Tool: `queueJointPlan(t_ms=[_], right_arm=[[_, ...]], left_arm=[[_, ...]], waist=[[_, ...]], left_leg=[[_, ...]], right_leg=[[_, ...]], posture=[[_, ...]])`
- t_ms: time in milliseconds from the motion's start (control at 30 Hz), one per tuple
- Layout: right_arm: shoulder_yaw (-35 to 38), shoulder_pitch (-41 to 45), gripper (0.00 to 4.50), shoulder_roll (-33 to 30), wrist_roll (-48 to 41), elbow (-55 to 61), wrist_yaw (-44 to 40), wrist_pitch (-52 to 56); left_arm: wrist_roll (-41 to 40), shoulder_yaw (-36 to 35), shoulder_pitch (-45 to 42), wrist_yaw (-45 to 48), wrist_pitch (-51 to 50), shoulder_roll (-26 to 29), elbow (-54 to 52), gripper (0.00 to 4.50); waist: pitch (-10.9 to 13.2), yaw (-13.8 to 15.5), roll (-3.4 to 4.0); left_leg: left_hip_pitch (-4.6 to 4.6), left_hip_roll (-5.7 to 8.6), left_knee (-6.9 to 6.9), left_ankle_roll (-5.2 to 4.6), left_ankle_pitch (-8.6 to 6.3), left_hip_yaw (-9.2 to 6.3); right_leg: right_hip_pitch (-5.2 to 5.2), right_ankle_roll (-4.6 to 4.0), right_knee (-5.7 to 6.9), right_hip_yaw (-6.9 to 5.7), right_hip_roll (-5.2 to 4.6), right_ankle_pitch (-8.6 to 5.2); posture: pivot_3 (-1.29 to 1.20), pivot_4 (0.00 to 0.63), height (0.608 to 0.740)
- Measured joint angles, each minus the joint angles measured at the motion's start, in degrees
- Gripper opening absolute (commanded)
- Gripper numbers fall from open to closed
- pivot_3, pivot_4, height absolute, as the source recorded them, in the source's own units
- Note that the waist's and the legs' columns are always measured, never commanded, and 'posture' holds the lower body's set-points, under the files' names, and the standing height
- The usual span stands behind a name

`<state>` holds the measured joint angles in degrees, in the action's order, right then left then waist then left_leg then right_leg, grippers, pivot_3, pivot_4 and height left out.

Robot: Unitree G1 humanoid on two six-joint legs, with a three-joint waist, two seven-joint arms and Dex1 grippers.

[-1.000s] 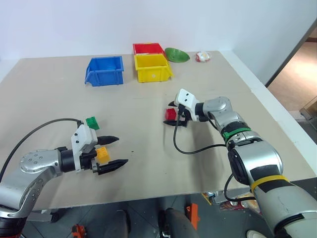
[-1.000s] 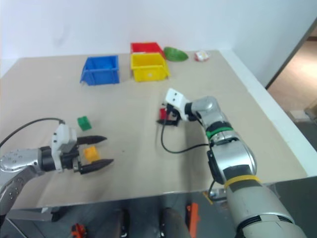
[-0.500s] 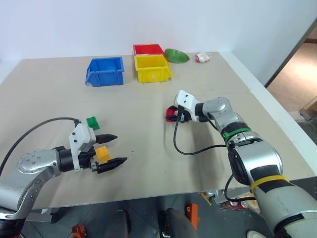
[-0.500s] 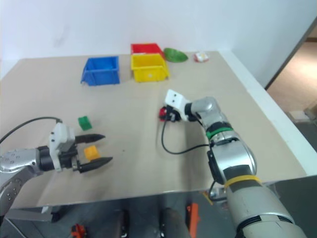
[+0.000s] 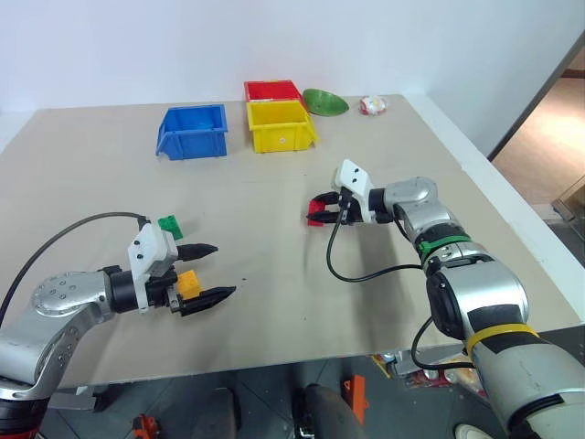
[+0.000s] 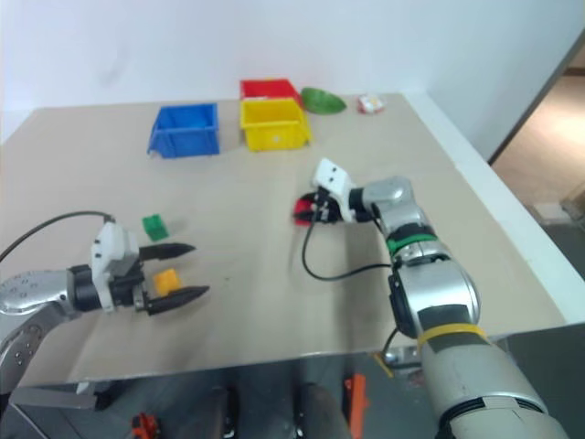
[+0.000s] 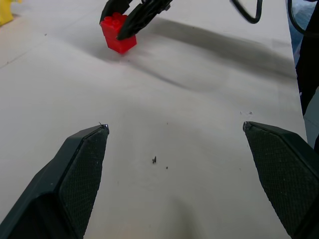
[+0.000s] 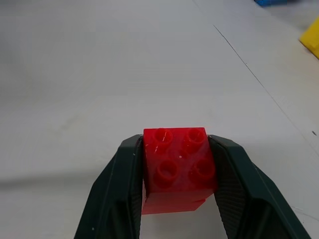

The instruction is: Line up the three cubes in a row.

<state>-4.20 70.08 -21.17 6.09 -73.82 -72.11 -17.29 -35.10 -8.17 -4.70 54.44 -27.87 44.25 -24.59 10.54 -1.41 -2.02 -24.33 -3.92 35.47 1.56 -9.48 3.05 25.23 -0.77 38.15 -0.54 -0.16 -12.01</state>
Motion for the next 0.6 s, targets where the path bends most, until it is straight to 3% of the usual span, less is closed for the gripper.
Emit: queueJointPlan(t_ms=[233, 333, 600], right_arm=[[-0.54, -10.02, 1.44, 0.16, -6.01, 16.99, -12.13, 3.88], [-2.58, -15.51, 1.44, 0.02, -6.92, 24.45, -13.45, 6.94], [-3.31, -18.92, 1.44, -1.68, -7.51, 30.41, -12.91, 9.83]], left_arm=[[-0.35, 1.06, -0.02, 2.57, 0.08, -0.25, 0.36, 4.5], [-0.19, 1.58, -0.4, 3.65, 0.37, -0.25, 0.64, 4.5], [0.97, 2.18, -2.26, 4.77, 0.52, -0.24, 1.75, 4.5]], waist=[[0.0, 0.12, 0.0], [0.0, 0.14, 0.0], [0.0, 0.11, 0.0]], left_leg=[[-0.01, -0.03, 0.0, 0.0, 0.0, -0.05], [-0.01, -0.02, 0.03, 0.0, 0.0, -0.01], [0.03, 0.0, 0.09, 0.0, 0.0, 0.0]], right_leg=[[-0.03, -0.01, 0.0, -0.06, -0.01, -0.02], [-0.01, 0.0, 0.01, -0.04, -0.01, 0.0], [-0.01, -0.01, 0.02, -0.05, 0.06, 0.05]], posture=[[0.0, 0.15, 0.74], [0.0, 0.15, 0.74], [0.0, 0.15, 0.74]])
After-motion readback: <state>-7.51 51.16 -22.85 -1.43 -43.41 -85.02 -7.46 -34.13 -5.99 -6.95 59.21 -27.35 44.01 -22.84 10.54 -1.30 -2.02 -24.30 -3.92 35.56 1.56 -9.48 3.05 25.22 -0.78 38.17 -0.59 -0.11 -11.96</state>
